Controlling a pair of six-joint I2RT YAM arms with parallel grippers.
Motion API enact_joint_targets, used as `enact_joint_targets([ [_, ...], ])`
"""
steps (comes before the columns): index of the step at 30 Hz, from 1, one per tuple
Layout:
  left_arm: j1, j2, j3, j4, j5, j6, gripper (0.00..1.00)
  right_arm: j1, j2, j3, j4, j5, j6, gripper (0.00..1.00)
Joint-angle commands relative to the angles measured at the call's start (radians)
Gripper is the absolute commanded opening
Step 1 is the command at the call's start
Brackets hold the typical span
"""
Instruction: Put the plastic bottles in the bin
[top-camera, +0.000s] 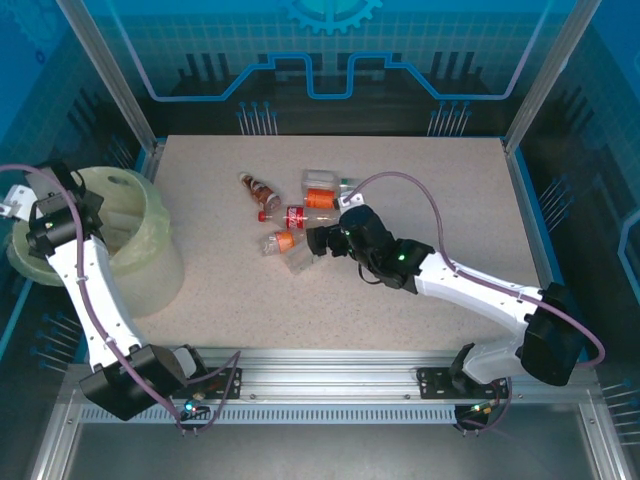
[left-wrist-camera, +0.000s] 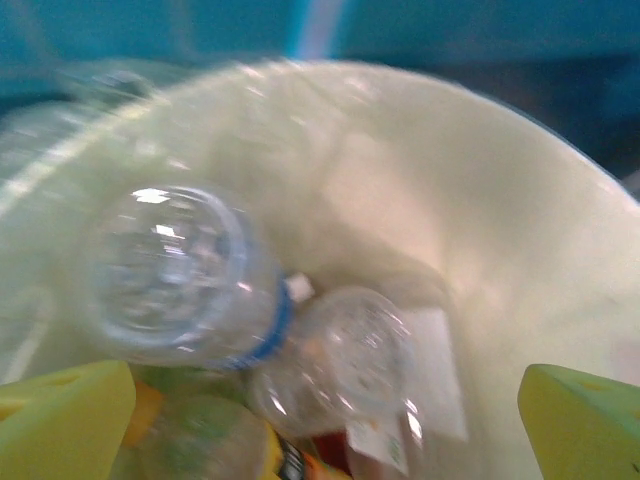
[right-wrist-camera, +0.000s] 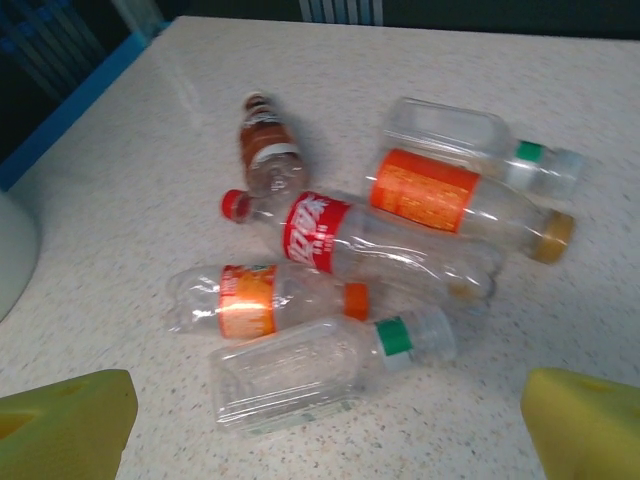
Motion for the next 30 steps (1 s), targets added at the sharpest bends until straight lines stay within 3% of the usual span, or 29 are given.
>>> enact_joint_targets([
  [1, -0.03, -0.013, 0.069, -0.008, 0.229, 0.116, 0.99, 0.011, 0.006, -0.042, -0.055, 0.154, 0.222, 1.0],
  [6, -0.206, -0.041, 0.088, 0.023, 0.303, 0.154, 0.99, 0.008, 0.019, -0.091, -0.124, 0.162, 0.484, 1.0],
  [12, -0.461, -0.048, 0.053, 0.111, 0.412, 0.15, 0.99, 0.007, 0.07, -0.125, -0.098, 0.058, 0.697, 1.0],
  [17, -0.661, -0.036, -0.039, 0.207, 0.547, 0.152, 0.99, -0.043, 0.126, -0.12, -0.015, -0.077, 0.715, 1.0],
  [20, -0.794, -0.009, -0.098, 0.238, 0.539, 0.165, 0.99, -0.102, 0.181, -0.096, 0.0, -0.209, 0.739, 1.0],
  [23, -0.915, 0.015, -0.19, 0.288, 0.489, 0.157, 0.99, -0.125, 0.237, -0.08, 0.035, -0.242, 0.765, 1.0],
  [30, -0.963, -0.025, -0.415, 0.447, 0.434, 0.038, 0.99, -0.167, 0.35, -0.012, 0.064, -0.268, 0.896, 0.91],
])
